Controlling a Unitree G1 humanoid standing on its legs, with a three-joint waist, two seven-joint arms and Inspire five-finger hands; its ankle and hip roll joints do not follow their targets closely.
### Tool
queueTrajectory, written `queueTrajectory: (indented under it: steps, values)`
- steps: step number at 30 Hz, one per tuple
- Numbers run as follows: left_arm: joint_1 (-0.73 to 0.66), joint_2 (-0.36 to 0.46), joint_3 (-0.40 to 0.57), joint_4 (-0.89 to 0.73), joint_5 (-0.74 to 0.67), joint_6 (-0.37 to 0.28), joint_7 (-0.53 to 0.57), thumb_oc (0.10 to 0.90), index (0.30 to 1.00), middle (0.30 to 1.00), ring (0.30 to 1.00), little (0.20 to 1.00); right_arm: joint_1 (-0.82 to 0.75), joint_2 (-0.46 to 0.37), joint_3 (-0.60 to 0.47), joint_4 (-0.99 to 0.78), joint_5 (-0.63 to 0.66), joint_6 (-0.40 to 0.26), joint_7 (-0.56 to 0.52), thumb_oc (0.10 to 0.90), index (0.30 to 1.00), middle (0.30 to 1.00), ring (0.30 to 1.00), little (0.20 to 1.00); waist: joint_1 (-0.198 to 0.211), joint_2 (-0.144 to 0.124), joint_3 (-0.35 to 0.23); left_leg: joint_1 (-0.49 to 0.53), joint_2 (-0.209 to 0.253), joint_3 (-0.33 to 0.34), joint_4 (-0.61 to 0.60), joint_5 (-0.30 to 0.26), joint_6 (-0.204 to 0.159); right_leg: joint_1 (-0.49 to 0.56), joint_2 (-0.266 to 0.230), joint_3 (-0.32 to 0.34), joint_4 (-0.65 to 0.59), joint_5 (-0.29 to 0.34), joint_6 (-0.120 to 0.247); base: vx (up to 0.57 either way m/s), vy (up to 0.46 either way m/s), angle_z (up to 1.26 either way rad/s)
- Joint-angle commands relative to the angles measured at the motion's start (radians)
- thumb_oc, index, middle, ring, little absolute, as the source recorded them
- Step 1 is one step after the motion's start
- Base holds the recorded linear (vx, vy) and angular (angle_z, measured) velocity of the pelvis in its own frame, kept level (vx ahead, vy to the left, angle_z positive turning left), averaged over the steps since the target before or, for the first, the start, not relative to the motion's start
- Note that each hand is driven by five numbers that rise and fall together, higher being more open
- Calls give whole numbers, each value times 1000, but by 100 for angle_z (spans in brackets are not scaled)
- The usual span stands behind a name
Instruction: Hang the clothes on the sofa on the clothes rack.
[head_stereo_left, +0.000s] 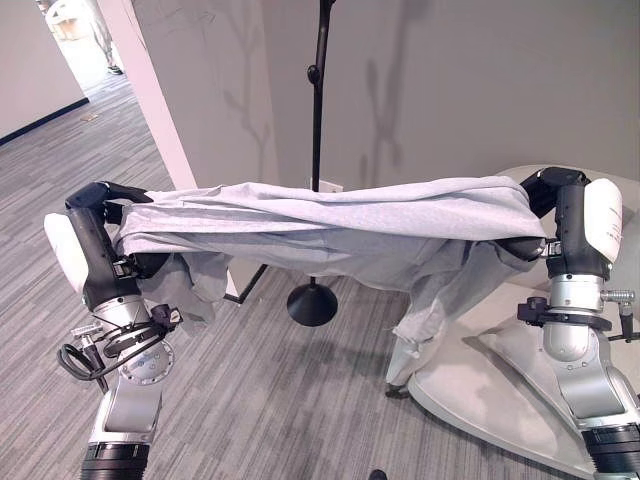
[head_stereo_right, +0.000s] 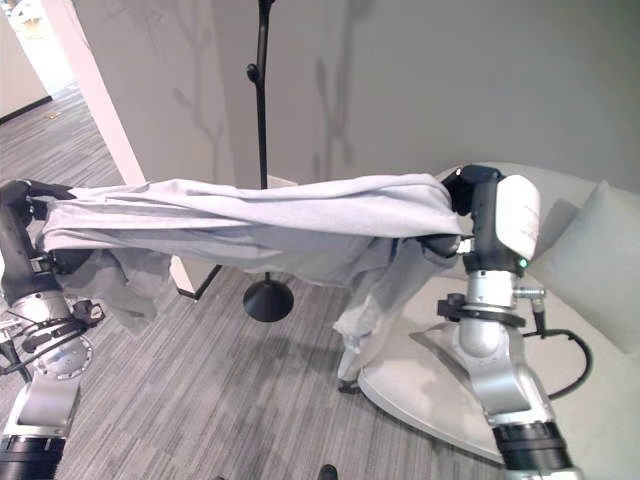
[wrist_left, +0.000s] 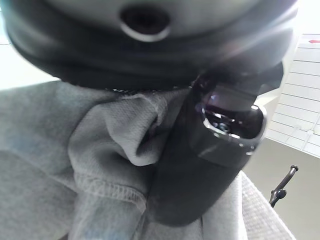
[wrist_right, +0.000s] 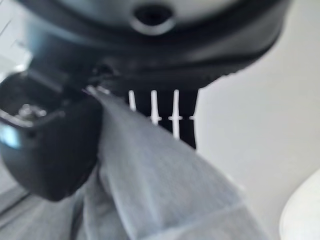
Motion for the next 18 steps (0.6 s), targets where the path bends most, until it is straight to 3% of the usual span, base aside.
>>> queueTrajectory:
  steps: [1,7,14,18]
  values:
    - [-3,4,-116,-57,-36,-75,-53,400,300,300,300,300,60,118,118,-110,99,-85,63,400,300,300,300,300,29,-40,2,-129,-17,108,99,-61,28,65,-58,-99,13,-119,53,13,-94,53]
    - [43,22,-24,-33,16,-59,-4,400,300,300,300,300,-15,115,121,-55,82,-77,47,400,300,300,300,300,37,-32,-32,-45,-21,96,19,-60,28,78,-48,-80,11,-117,51,55,34,3]
    - [14,53,13,-37,76,-55,24,400,300,300,300,300,-35,115,65,-67,19,-63,-1,400,300,300,300,300,34,-28,-44,-29,-41,90,7,-72,39,80,-63,-79,16,-105,61,21,105,4]
    - [-82,103,-5,-12,166,-51,57,400,300,300,300,300,-45,102,-15,-112,-128,-21,-83,400,300,300,300,300,14,-13,-38,2,-86,63,-2,-108,82,29,-120,-68,232,-138,77,46,275,16]
